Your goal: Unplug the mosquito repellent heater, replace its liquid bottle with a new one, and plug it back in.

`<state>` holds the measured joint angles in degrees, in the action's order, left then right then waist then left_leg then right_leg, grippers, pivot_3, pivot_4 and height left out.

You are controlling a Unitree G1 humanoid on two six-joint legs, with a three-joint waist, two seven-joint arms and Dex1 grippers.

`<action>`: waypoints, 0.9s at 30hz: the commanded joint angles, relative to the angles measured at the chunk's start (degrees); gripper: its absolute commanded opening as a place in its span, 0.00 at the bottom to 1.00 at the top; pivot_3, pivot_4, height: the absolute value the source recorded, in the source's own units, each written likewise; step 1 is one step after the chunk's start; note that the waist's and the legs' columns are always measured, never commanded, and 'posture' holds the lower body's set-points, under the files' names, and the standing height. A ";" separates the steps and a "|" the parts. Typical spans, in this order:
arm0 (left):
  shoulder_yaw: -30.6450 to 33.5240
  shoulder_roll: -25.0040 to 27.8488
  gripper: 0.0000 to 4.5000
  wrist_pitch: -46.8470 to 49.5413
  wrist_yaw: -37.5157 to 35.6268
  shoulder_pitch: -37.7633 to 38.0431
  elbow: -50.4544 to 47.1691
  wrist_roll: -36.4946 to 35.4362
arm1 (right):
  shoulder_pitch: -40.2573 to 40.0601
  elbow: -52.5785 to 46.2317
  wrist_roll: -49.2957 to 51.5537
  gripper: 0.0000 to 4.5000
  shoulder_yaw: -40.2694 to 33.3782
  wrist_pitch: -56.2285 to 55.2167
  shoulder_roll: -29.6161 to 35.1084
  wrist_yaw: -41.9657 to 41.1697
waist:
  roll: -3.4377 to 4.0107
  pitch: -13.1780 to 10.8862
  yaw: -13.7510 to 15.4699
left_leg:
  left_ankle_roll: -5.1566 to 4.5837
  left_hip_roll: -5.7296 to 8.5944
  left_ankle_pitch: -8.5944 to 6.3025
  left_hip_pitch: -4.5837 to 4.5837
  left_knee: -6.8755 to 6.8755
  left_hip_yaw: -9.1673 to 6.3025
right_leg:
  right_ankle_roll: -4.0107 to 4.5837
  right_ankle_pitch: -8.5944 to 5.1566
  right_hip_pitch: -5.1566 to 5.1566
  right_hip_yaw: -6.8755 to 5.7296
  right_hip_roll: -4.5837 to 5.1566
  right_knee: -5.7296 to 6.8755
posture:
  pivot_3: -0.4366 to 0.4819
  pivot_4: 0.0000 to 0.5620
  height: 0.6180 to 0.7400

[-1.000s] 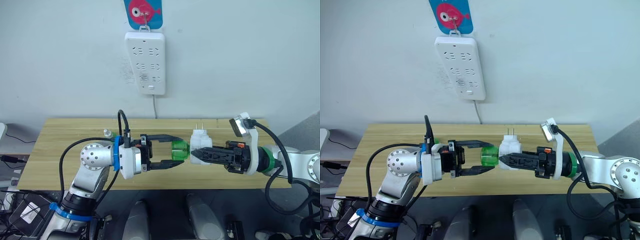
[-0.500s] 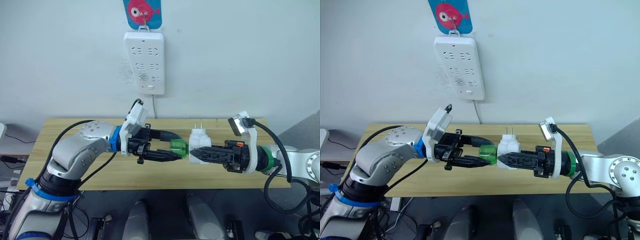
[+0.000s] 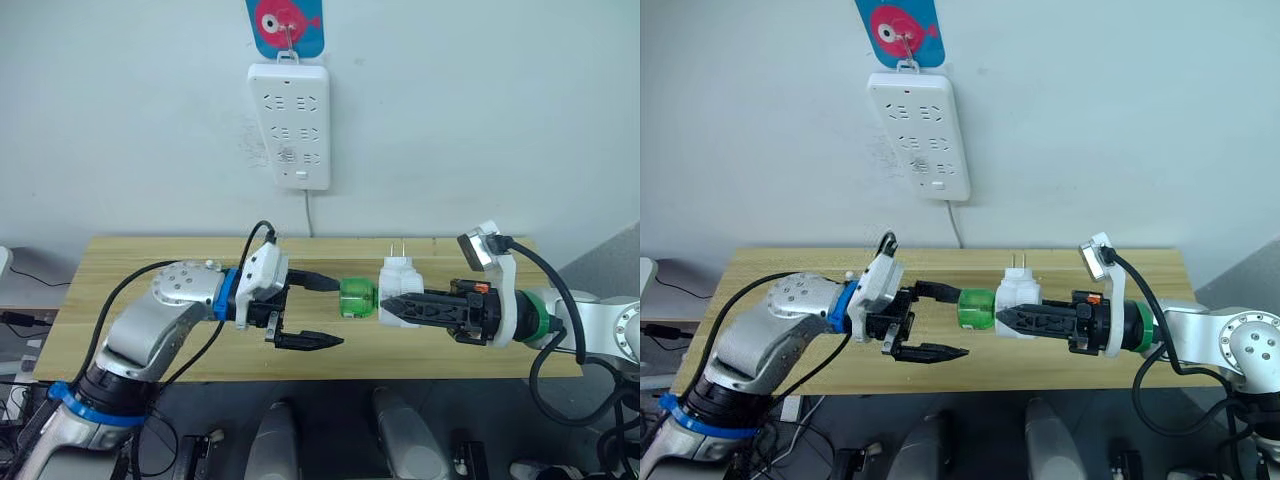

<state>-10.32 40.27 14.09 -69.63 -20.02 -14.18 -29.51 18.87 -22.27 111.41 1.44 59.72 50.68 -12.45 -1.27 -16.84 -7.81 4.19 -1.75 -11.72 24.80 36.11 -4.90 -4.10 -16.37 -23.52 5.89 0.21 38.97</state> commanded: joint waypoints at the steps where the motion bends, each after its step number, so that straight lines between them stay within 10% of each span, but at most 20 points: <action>1: 2.85 -5.31 0.92 -18.39 2.97 1.80 0.86 7.00 | -0.06 -2.04 1.59 0.68 -1.31 -0.29 0.25 -1.05 | 0.00 0.00 0.09 | 0.00 0.00 0.00 0.00 0.00 0.01 | 0.00 0.00 0.00 0.01 0.00 -0.02 | 0.23 0.50 1.00; 10: 1.92 -10.65 0.92 -33.21 1.92 3.98 0.57 8.23 | 0.15 -1.98 1.59 0.68 -1.24 -0.25 0.21 -0.97 | 0.00 0.00 -0.05 | 0.00 0.01 0.00 0.00 0.01 0.05 | 0.25 0.15 0.00 0.04 0.00 0.00 | 0.23 0.51 1.00; 17: 1.53 -11.79 0.52 -34.50 2.41 2.40 1.70 8.19 | 0.03 -2.05 1.59 0.68 -1.47 -0.19 0.39 -0.98 | 0.00 0.00 -0.14 | 0.00 0.01 0.00 0.00 0.02 0.05 | 0.23 0.14 0.00 0.04 0.00 0.00 | 0.22 0.52 1.00; 20: 1.31 -11.37 0.49 -32.55 2.22 2.41 0.36 7.29 | -0.12 -2.12 1.59 0.68 -1.52 -0.26 0.42 -0.93 | 0.00 0.00 -0.14 | 0.00 0.01 0.00 0.00 0.01 0.05 | 0.24 0.15 0.00 0.04 0.00 0.00 | 0.22 0.52 1.00; 24: -0.28 -6.11 0.49 -11.51 4.09 2.64 -5.69 1.07 | -0.27 -2.13 1.59 0.68 -1.45 -0.19 0.49 -0.92 | -0.01 0.00 -0.17 | 0.00 0.00 0.00 0.00 0.01 0.02 | 0.23 0.14 0.00 0.03 -0.01 0.01 | 0.24 0.52 1.00; 27: 1.48 2.86 0.49 24.93 10.16 -1.52 -7.91 -25.09 | 0.01 -2.02 1.59 0.68 -1.10 0.32 0.73 -1.15 | -0.01 -0.02 -0.26 | -0.01 -0.02 0.00 0.00 0.01 -0.07 | -0.02 0.00 0.00 -0.01 -0.02 0.06 | 0.25 0.52 1.00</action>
<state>-10.68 40.92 23.81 -62.40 -20.68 -21.26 -43.55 18.67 -22.46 111.45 1.60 60.36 50.97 -12.47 -1.28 -16.85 -8.08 4.18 -1.77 -11.72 24.80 36.12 -5.03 -4.13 -16.38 -23.52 5.82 0.17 39.06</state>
